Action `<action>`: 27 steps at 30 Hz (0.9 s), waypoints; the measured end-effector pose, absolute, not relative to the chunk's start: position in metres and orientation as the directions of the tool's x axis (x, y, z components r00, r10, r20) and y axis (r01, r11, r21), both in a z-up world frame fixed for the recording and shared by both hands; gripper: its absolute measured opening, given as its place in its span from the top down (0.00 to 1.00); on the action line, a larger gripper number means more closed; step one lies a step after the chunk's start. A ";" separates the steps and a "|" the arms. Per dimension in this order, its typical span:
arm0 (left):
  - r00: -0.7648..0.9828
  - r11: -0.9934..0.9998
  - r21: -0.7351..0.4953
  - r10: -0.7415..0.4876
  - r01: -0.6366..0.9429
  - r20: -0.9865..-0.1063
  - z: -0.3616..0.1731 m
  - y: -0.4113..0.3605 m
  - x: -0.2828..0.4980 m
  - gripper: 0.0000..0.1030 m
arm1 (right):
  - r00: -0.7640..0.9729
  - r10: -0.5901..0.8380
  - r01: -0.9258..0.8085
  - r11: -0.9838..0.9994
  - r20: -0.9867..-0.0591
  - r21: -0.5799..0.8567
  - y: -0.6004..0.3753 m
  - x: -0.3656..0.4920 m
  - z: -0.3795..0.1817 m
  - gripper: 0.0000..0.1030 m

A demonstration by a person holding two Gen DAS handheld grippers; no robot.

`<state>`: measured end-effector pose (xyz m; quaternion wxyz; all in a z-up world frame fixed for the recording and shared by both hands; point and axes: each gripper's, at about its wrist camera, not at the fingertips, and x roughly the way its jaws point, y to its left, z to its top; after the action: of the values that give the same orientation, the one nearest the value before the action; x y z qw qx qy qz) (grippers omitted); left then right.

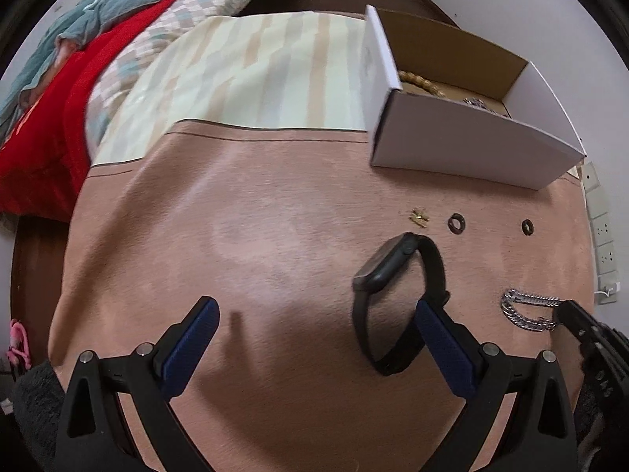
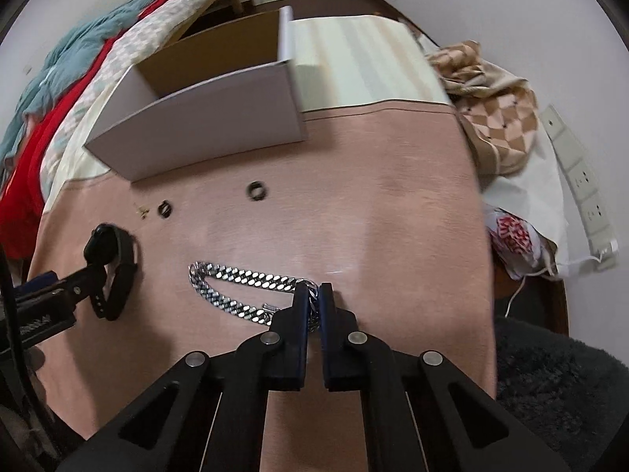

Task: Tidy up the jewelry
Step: 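Grasp the black watch band with the left tool while the right tool grasps the silver chain bracelet, then carry the watch band and chain bracelet into the box and open both tools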

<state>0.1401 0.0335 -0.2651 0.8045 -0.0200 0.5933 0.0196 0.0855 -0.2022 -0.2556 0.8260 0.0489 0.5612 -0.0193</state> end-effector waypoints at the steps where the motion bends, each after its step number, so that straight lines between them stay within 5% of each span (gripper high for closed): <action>1: 0.296 0.999 -0.013 0.002 -0.048 -0.955 -0.267 0.032 0.141 0.01 | 0.372 0.019 0.092 0.994 -0.928 0.057 -0.205 0.085 -0.254 0.95; 13: 0.305 0.999 -0.049 -0.052 0.019 -0.951 -0.265 0.019 0.149 0.84 | 0.365 0.027 0.101 0.993 -0.931 0.068 -0.206 0.086 -0.252 0.95; 27: 0.386 0.993 -0.111 -0.120 0.046 -0.915 -0.221 0.027 0.138 0.90 | 0.456 0.139 0.051 0.982 -0.879 0.182 -0.194 0.083 -0.201 0.96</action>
<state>0.1384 0.0270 -0.2212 0.8318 -0.0338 0.5518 -0.0498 0.0835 -0.1940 -0.2010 0.8483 0.0912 0.5209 0.0260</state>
